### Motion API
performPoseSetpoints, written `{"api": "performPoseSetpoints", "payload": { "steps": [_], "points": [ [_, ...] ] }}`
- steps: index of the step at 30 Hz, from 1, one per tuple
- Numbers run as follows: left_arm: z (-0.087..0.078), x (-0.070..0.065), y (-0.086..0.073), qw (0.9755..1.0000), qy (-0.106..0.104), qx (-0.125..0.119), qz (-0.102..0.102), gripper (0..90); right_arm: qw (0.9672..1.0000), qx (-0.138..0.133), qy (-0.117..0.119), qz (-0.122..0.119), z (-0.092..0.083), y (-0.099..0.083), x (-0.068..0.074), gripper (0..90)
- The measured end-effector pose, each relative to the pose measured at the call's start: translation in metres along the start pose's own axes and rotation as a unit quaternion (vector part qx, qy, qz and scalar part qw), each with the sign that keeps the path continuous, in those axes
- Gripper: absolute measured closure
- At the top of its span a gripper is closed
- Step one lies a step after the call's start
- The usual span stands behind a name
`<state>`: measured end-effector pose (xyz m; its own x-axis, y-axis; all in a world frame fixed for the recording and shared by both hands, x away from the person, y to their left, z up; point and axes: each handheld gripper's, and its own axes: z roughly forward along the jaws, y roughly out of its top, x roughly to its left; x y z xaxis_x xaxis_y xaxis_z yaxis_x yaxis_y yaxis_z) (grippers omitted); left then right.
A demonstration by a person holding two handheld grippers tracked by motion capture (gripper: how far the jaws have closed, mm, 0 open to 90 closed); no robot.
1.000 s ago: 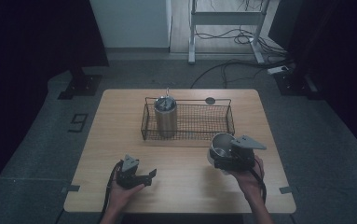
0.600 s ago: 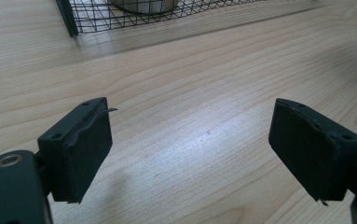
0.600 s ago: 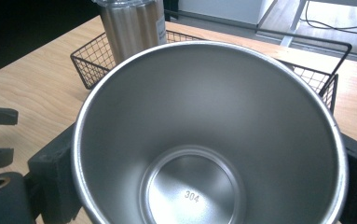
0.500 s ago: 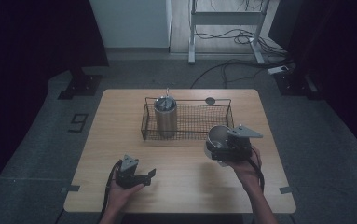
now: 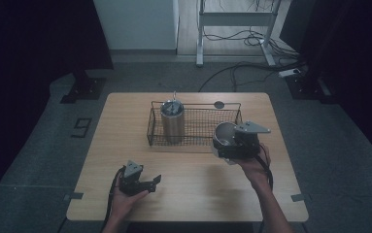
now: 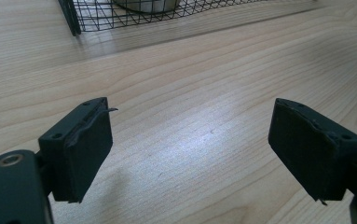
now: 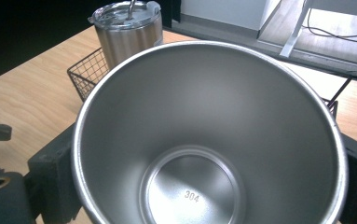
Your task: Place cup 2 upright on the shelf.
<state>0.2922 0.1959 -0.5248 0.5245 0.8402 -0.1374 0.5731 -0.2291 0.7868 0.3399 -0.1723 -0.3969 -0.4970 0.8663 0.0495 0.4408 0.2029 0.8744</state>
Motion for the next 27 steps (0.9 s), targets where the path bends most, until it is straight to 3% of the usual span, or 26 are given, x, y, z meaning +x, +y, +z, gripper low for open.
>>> {"api": "performPoseSetpoints", "payload": {
  "steps": [27],
  "points": [
    [0.0,-0.001,-0.001,1.0,-0.003,0.002,0.005,14.2,0.9998,0.004,-0.017,0.002,0.014,0.022,-0.02,6.5]
  ]
}}
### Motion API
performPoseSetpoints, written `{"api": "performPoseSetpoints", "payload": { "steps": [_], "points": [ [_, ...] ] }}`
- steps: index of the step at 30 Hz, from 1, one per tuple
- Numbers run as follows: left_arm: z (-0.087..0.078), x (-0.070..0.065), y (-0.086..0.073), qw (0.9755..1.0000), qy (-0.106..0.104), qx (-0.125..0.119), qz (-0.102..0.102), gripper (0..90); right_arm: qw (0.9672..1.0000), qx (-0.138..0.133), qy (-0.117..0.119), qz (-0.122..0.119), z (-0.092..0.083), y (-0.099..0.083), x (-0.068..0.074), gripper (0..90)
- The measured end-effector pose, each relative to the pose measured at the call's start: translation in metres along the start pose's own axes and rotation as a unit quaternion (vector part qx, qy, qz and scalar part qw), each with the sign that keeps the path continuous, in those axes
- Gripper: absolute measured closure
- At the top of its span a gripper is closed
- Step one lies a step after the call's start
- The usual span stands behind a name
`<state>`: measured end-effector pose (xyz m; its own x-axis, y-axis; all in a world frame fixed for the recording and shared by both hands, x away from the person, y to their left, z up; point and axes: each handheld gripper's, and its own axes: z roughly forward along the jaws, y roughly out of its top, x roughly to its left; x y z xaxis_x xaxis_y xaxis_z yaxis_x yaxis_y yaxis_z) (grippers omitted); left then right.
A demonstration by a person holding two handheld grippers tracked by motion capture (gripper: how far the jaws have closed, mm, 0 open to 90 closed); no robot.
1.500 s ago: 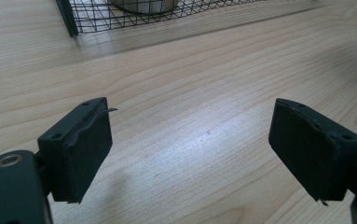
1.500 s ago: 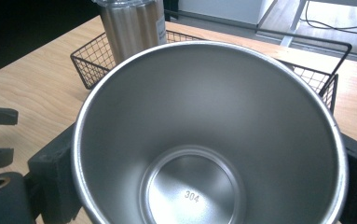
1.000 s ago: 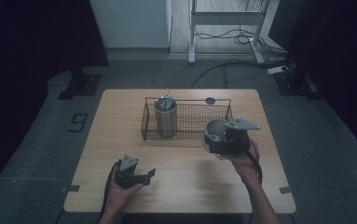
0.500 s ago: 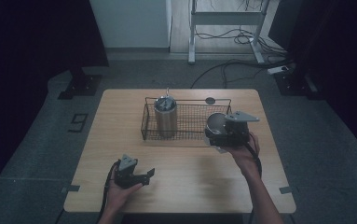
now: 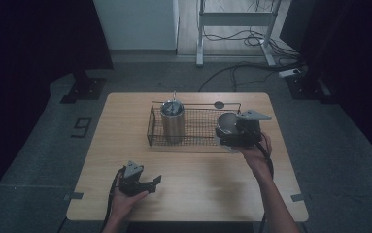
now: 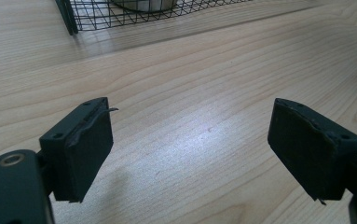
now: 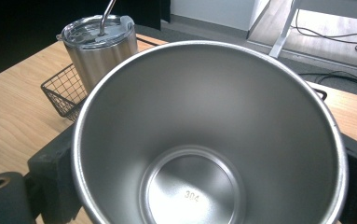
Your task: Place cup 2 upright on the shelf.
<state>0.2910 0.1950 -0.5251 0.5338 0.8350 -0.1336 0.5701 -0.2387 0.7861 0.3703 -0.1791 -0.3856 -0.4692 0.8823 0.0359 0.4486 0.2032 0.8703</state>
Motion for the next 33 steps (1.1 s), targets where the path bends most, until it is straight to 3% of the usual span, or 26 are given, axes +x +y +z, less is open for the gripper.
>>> {"api": "performPoseSetpoints", "payload": {
  "steps": [33],
  "points": [
    [-0.003,0.001,0.001,1.0,0.0,-0.008,-0.003,14.3,0.9997,0.022,-0.005,-0.006,0.039,0.02,-0.011,6.5]
  ]
}}
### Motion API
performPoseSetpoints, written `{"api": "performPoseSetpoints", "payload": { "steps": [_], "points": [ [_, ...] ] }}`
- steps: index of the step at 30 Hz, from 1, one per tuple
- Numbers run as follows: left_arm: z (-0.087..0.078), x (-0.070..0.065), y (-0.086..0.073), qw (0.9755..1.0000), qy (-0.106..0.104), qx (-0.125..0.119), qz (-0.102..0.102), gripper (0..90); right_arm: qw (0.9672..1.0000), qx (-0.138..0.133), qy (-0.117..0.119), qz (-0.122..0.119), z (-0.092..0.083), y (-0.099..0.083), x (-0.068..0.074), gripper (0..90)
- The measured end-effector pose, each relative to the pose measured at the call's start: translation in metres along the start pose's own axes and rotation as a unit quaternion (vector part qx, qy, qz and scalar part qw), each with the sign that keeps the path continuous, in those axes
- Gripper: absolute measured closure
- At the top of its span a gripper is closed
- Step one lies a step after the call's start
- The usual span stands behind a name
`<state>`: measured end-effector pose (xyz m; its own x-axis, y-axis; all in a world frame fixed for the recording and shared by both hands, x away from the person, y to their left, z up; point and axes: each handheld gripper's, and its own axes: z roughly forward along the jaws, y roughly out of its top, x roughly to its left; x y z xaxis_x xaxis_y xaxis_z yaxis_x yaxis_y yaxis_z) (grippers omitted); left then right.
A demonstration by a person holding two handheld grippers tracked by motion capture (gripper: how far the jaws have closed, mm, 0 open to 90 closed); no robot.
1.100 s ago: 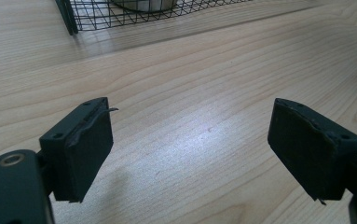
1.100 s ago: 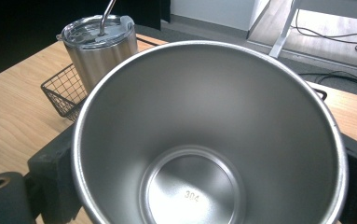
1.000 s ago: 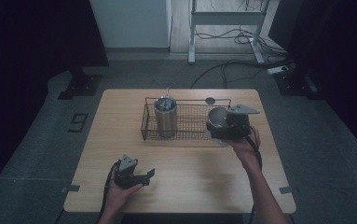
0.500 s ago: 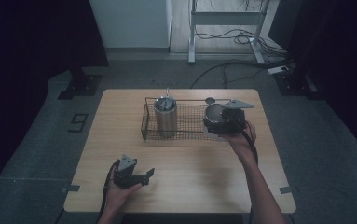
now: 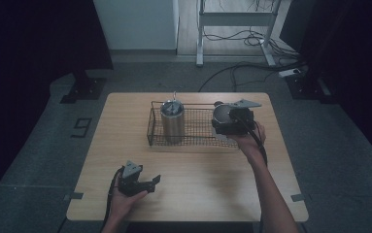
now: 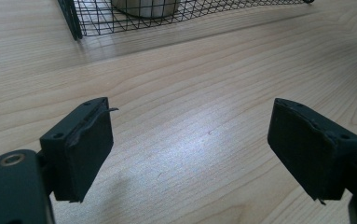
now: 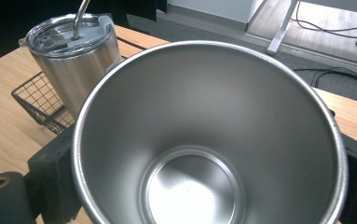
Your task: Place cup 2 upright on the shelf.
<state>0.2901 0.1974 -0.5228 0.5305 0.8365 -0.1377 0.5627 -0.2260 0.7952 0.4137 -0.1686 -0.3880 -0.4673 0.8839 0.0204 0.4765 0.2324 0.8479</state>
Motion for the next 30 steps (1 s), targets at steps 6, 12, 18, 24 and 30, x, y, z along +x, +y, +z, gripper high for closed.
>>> {"api": "performPoseSetpoints", "payload": {
  "steps": [6,12,18,24,30],
  "points": [
    [0.001,-0.001,0.0,1.0,-0.001,-0.001,0.001,14.3,1.0,0.002,-0.001,0.001,0.004,0.003,-0.001,6.5],
    [0.001,-0.002,0.0,1.0,-0.001,0.0,0.002,14.3,1.0,0.003,-0.005,0.006,0.009,0.006,-0.005,6.5],
    [0.0,-0.002,0.0,1.0,-0.002,-0.002,0.003,14.4,0.9999,0.002,-0.006,0.011,0.015,0.011,-0.009,6.5],
    [-0.001,-0.004,0.001,1.0,-0.005,-0.005,0.006,14.5,0.9999,0.008,-0.01,0.01,0.023,0.014,-0.012,6.5],
    [-0.001,-0.004,0.001,1.0,-0.004,-0.002,0.006,14.5,0.9998,0.013,-0.012,0.01,0.031,0.017,-0.014,6.5]
  ]
}}
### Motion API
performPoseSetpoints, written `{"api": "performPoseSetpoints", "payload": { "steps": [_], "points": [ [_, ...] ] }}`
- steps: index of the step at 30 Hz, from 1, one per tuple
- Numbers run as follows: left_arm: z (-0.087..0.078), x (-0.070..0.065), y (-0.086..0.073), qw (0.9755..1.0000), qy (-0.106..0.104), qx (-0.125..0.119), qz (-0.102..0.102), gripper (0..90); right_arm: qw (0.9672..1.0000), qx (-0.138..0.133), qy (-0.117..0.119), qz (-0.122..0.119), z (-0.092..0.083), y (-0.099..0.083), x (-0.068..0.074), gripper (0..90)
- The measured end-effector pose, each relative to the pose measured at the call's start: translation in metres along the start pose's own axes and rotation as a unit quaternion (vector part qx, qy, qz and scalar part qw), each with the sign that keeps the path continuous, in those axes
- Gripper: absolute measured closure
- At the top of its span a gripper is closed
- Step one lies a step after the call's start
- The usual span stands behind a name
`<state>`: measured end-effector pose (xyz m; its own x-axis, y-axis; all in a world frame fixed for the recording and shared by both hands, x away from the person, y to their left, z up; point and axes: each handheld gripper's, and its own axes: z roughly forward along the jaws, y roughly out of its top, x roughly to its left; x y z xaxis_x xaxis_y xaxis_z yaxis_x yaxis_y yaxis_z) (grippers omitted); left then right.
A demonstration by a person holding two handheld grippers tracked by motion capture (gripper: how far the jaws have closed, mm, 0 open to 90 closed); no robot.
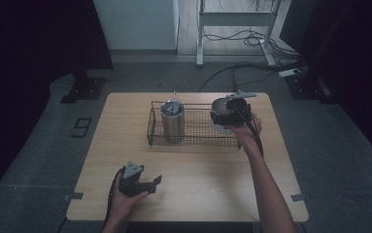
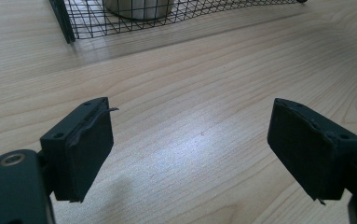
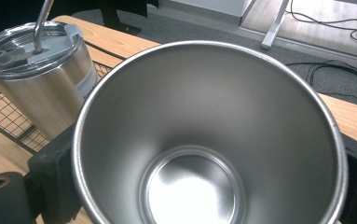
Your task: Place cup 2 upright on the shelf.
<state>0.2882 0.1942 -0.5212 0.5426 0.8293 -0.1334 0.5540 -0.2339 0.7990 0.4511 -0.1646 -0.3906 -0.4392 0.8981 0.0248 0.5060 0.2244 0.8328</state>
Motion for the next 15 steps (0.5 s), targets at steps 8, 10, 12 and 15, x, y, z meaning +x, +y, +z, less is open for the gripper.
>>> {"api": "performPoseSetpoints", "payload": {
  "steps": [8,10,12,15],
  "points": [
    [0.001,-0.002,0.0,1.0,-0.003,0.001,0.003,14.5,1.0,0.007,-0.001,0.006,0.011,0.0,-0.003,6.5],
    [0.0,-0.002,0.0,1.0,-0.004,-0.001,0.002,14.4,0.9999,0.008,-0.002,0.007,0.015,0.0,-0.005,6.5],
    [-0.001,-0.002,0.001,1.0,-0.003,-0.002,0.004,14.5,0.9999,0.01,-0.001,0.008,0.017,-0.001,-0.006,6.5],
    [-0.001,-0.003,0.001,1.0,-0.002,-0.002,0.004,14.5,0.9998,0.013,-0.001,0.012,0.022,-0.001,-0.009,6.5]
  ]
}}
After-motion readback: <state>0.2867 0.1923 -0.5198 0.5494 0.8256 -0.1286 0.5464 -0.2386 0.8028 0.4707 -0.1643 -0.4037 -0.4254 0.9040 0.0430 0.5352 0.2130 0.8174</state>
